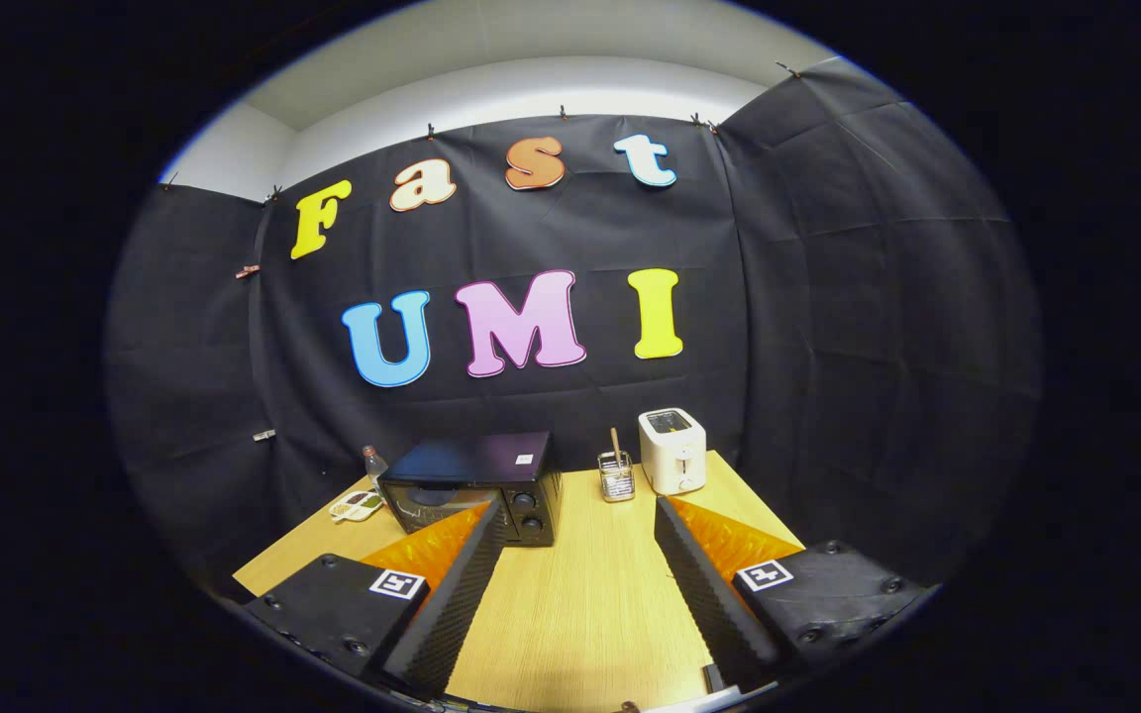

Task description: Open the toaster oven, put the food inside, and close the toaster oven door.

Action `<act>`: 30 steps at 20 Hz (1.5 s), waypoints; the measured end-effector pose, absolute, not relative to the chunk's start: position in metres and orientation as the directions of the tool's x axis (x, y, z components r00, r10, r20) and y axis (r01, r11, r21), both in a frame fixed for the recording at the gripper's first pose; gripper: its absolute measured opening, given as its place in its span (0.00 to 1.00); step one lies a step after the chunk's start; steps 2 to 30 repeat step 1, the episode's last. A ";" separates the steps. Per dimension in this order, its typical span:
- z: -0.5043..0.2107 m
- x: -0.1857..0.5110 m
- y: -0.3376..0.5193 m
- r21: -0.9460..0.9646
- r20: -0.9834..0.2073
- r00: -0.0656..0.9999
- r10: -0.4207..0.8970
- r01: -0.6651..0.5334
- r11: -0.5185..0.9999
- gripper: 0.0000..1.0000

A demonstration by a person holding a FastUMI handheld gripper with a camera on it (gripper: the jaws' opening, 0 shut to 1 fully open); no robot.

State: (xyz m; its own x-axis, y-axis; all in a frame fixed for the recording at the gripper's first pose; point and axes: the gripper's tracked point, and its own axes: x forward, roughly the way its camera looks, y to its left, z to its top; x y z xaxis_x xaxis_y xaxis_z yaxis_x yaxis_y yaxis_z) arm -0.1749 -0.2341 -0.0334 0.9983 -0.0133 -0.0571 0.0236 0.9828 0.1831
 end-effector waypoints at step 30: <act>-0.032 -0.175 -0.232 0.184 -0.057 0.998 -0.012 0.022 0.983 0.98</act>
